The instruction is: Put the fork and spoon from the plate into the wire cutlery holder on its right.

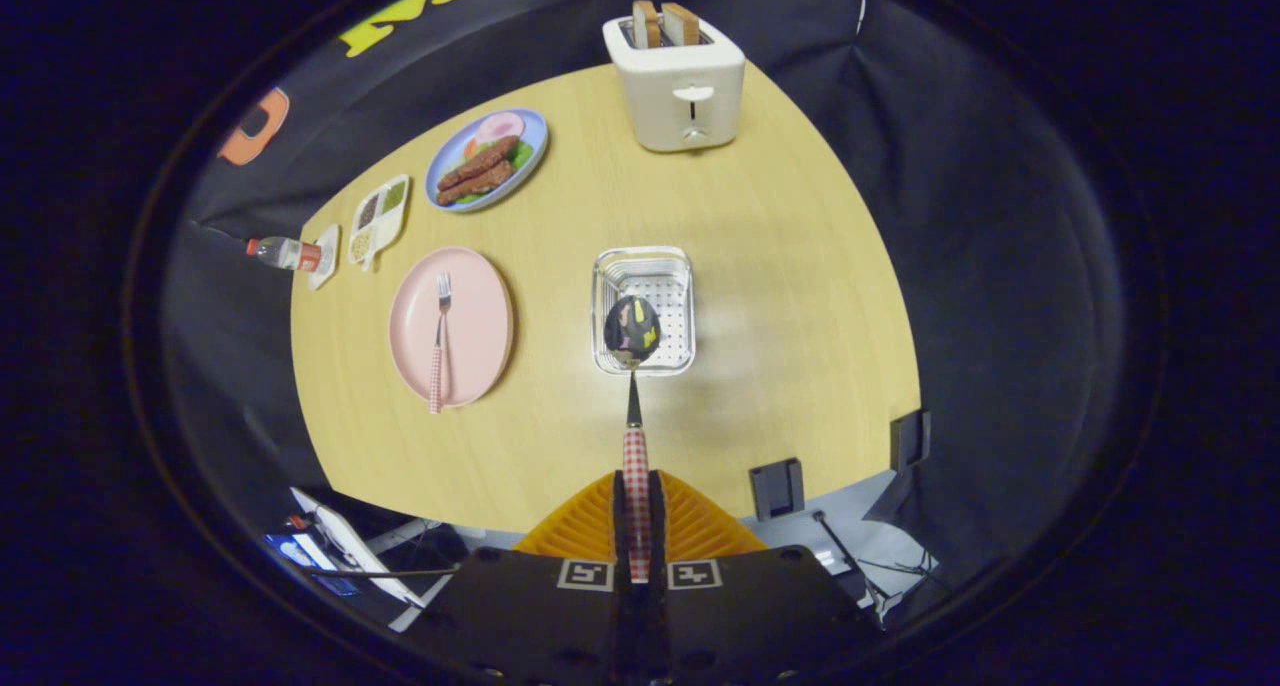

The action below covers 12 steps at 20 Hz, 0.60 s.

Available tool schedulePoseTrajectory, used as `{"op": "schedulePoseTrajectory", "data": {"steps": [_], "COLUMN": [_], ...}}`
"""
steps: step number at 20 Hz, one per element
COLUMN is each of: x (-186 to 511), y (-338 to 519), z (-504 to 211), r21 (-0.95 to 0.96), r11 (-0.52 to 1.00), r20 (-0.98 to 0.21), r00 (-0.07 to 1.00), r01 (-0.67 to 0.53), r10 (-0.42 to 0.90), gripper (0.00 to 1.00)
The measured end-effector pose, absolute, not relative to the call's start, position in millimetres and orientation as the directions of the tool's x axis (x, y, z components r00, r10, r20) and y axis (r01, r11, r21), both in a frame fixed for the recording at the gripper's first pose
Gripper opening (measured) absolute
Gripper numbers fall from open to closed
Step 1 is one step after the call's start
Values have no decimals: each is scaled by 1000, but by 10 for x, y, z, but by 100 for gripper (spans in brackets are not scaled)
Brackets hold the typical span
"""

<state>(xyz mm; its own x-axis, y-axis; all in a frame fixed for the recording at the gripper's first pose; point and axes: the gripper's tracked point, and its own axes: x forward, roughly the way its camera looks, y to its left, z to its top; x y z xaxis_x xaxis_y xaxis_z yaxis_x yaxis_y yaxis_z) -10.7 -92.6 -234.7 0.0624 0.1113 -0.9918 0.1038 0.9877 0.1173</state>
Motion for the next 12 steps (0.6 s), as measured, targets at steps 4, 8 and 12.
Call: {"op": "schedulePoseTrajectory", "data": {"steps": [4,8,12], "x": [91,236,299], "y": [-897,-943,-957], "z": [-2467,-2582,-2696], "r21": [98,50,42], "r11": [982,979,972], "r20": [-995,-996,-989], "r00": [-5,-64,-125], "r01": [160,197,229], "r10": [100,63,72], "gripper": [4,5,5]}}
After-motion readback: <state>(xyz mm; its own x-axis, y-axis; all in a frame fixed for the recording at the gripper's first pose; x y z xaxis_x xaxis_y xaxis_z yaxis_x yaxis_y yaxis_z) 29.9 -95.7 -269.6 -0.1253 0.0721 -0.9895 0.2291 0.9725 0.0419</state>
